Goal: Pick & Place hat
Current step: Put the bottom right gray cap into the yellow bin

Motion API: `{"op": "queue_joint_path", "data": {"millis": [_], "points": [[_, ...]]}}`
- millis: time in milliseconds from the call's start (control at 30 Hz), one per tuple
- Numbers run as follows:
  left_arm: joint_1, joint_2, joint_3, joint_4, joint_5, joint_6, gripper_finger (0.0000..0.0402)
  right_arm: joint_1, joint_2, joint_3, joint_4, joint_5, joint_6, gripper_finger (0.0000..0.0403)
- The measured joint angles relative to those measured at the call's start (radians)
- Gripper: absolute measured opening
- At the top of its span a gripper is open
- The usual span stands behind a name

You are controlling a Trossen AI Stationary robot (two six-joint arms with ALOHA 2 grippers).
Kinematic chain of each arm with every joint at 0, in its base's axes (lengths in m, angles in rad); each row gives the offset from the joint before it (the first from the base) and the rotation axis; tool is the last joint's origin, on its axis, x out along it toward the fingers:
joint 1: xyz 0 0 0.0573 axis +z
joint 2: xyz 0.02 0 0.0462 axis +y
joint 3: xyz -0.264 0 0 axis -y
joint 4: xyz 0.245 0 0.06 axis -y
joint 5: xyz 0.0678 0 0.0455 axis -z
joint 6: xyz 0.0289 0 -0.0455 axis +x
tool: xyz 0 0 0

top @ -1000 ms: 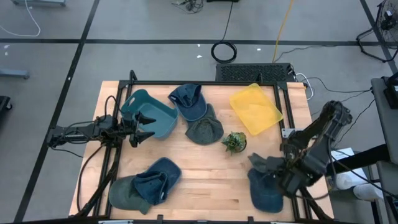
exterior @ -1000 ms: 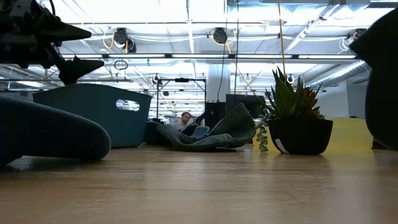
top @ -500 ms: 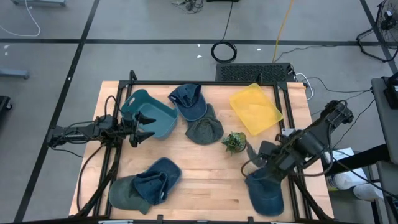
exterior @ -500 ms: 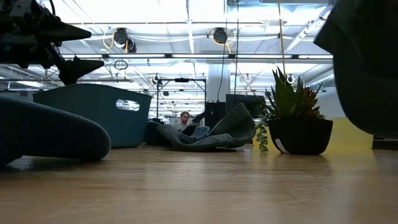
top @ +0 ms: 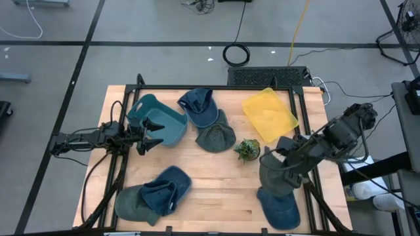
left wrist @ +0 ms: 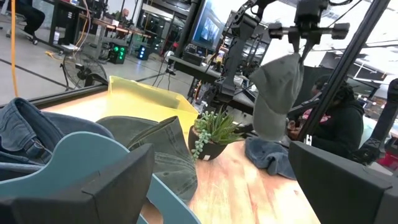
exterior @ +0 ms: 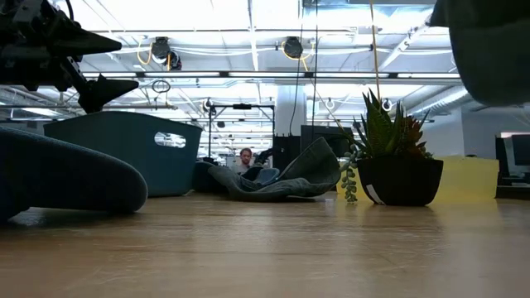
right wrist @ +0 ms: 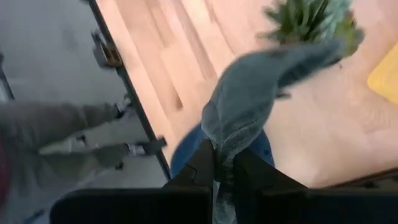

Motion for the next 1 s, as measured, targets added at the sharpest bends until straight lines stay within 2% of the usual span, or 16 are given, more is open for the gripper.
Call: {"op": "queue_joint_path", "data": {"millis": [533,733,1000], "points": [[0.0,0.0,0.0,0.0,0.0,0.0,0.0379,-0.16,0.0,0.111,0.003,0.028,0.164,0.0011],[0.0,0.0,0.0,0.0,0.0,0.0,0.0379,-0.218,0.0,0.17,0.031,0.109,0.178,0.0011],[0.0,0.0,0.0,0.0,0.0,0.0,0.0379,-0.337,0.001,0.188,0.086,0.276,0.204,0.0011]]}}
